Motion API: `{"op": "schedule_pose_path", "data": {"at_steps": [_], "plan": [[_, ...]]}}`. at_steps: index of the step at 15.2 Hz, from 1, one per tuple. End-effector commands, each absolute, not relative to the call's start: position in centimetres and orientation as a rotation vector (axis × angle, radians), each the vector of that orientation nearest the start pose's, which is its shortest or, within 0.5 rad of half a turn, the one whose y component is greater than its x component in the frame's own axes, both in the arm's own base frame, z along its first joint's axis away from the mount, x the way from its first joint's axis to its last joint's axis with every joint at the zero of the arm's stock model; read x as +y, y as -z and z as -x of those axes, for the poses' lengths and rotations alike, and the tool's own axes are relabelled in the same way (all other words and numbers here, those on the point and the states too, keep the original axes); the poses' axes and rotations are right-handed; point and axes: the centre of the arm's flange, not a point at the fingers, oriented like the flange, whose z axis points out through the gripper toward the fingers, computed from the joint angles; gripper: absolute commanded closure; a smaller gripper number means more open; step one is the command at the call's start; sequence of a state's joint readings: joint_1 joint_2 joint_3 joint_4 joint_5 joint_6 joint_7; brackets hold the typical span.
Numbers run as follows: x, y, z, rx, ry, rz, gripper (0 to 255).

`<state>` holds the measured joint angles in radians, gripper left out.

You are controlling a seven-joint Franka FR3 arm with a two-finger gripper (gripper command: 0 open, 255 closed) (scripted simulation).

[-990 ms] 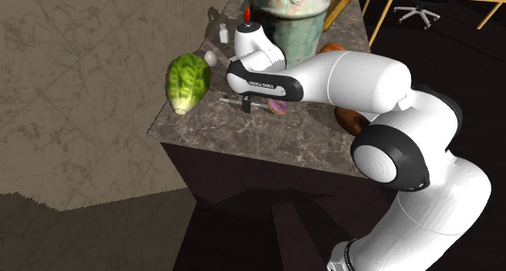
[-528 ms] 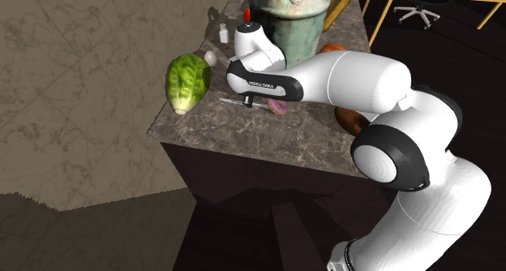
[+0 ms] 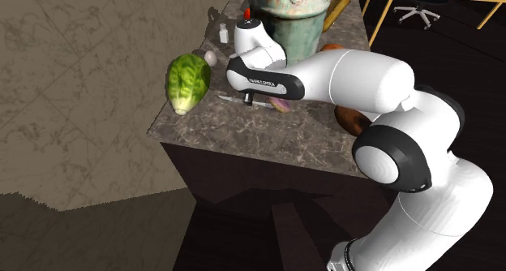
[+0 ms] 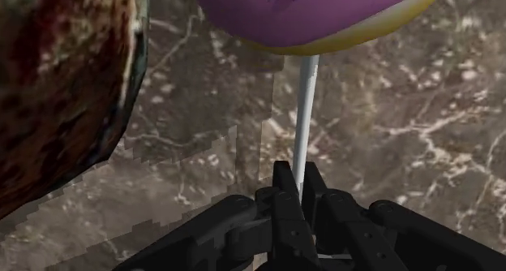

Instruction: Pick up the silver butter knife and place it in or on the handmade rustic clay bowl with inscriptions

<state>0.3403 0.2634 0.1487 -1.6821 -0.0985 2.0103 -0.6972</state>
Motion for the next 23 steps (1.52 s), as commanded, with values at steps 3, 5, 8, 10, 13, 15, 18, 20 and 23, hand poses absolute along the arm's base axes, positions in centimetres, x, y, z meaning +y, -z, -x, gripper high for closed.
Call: {"op": "schedule_pose_path", "data": {"at_steps": [3, 5, 8, 10, 13, 15, 18, 20, 23], "plan": [[29.1, -47.4, -57.6, -1.831, 0.100, 2.623, 255], [29.1, -48.5, -57.6, -1.831, 0.100, 2.623, 255], [29.1, -50.1, -57.6, -1.831, 0.100, 2.623, 255], [29.1, -51.1, -57.6, -1.831, 0.100, 2.623, 255], [29.1, -52.7, -57.6, -1.831, 0.100, 2.623, 255], [29.1, -53.8, -57.6, -1.831, 0.100, 2.623, 255], [29.1, -55.3, -57.6, -1.831, 0.100, 2.623, 255], [29.1, -56.4, -57.6, -1.831, 0.100, 2.623, 255], [29.1, -58.0, -57.6, -1.831, 0.100, 2.623, 255]]}}
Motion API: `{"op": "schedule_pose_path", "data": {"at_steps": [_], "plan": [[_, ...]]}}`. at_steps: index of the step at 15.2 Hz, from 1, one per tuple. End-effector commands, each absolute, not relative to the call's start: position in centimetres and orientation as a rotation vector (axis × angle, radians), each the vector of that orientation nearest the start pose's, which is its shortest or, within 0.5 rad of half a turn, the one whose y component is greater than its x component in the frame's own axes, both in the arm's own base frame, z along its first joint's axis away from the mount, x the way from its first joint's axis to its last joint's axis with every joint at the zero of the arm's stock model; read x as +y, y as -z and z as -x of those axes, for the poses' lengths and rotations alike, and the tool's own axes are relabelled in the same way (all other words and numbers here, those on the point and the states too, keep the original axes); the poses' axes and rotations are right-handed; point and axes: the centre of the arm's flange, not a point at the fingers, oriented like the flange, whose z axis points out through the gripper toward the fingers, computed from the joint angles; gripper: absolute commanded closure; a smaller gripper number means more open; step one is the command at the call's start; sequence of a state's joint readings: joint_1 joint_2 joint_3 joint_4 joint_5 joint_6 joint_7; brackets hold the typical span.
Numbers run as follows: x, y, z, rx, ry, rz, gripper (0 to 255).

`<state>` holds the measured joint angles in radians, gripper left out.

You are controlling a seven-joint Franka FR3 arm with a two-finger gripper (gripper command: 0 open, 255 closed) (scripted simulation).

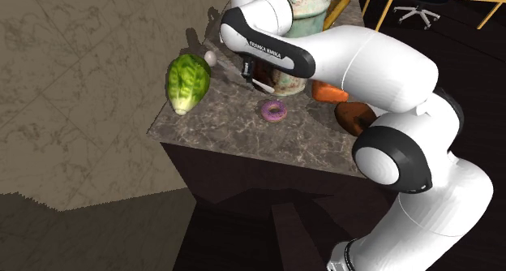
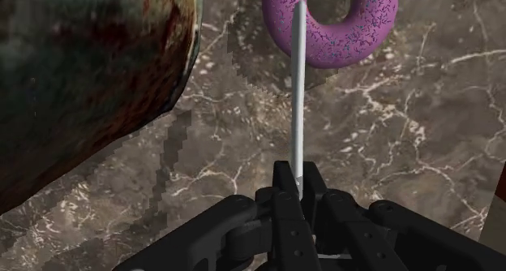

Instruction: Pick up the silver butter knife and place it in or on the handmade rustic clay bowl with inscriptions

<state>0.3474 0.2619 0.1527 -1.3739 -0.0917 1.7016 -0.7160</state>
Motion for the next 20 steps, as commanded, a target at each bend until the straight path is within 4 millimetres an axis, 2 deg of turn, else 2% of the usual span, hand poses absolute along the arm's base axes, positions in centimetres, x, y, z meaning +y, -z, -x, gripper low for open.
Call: {"op": "schedule_pose_path", "data": {"at_steps": [1, 7, 20], "plan": [[29.1, -58.5, -57.6, -1.831, 0.100, 2.623, 255], [29.1, -61.4, -57.6, -1.831, 0.100, 2.623, 255], [13.8, -61.6, -49.8, -1.831, 0.100, 2.623, 255]]}}
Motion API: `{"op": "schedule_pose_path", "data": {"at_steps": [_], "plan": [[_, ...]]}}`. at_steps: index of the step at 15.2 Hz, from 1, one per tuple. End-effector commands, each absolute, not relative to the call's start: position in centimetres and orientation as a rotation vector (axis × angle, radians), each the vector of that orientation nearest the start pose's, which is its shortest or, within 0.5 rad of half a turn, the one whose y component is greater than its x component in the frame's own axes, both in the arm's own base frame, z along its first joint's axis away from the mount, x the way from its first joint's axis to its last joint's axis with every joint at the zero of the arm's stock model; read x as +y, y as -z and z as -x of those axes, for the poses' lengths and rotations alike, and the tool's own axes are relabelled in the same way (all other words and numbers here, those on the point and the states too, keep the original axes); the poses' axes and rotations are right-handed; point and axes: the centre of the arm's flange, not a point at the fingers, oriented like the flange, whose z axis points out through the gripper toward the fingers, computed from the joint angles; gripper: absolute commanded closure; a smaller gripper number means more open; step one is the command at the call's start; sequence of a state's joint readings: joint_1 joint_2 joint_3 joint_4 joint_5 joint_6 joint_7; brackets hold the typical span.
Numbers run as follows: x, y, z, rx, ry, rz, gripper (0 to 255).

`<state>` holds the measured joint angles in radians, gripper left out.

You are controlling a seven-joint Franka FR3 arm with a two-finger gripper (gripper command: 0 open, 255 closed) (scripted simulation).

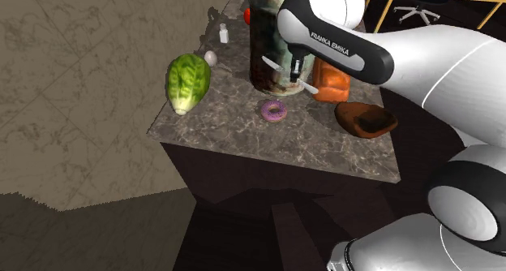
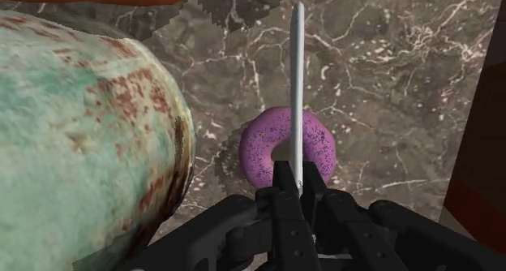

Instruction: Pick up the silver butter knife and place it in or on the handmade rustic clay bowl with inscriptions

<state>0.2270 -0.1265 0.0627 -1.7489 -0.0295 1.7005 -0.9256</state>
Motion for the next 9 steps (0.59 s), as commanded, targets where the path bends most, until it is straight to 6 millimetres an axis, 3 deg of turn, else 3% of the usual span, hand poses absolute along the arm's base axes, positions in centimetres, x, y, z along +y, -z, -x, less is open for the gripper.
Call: {"op": "schedule_pose_path", "data": {"at_steps": [1, 9], "plan": [[12.6, -61.7, -49.2, -1.831, 0.100, 2.623, 255], [3.1, -61.8, -44.5, -1.831, 0.100, 2.623, 255]]}}
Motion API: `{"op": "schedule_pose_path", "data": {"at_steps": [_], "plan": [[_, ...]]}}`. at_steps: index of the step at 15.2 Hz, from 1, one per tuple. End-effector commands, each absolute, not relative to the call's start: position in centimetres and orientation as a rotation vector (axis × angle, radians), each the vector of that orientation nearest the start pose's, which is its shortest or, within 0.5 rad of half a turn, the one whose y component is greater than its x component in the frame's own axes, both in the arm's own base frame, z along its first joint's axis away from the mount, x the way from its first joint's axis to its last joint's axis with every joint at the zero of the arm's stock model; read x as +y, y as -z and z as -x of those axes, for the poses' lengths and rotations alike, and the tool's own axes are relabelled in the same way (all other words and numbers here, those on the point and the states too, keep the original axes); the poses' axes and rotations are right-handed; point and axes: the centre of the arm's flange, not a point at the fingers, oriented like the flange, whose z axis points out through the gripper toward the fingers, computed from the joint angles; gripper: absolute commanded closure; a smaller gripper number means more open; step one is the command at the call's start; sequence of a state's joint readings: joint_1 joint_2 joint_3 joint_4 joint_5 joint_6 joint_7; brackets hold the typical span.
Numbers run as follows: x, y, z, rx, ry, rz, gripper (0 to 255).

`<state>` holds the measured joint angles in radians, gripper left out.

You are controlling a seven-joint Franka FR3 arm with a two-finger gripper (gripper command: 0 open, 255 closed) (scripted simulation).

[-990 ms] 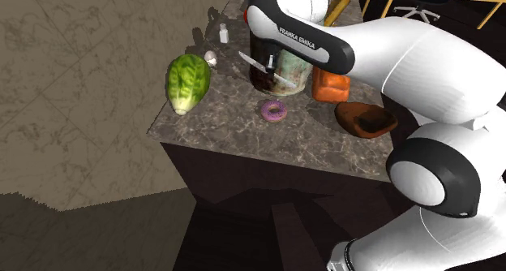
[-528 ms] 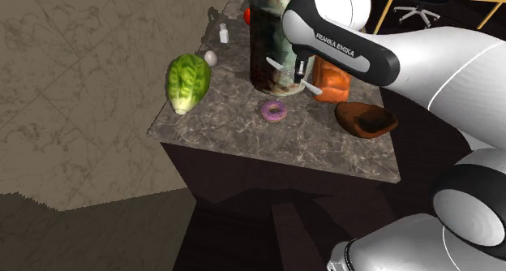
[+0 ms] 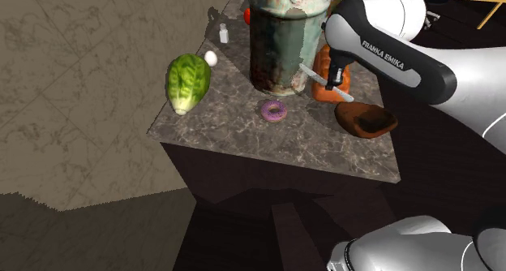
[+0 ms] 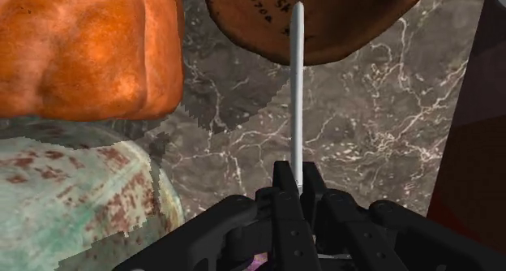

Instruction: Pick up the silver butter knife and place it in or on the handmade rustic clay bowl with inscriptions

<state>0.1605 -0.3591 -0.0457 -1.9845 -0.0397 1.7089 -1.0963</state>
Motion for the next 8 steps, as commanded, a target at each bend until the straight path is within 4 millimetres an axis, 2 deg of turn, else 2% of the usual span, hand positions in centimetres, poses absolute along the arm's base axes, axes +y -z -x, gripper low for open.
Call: {"op": "schedule_pose_path", "data": {"at_steps": [1, 8], "plan": [[2.0, -61.8, -43.9, -1.831, 0.100, 2.623, 255], [-6.3, -62.0, -39.7, -1.831, 0.100, 2.623, 255]]}}
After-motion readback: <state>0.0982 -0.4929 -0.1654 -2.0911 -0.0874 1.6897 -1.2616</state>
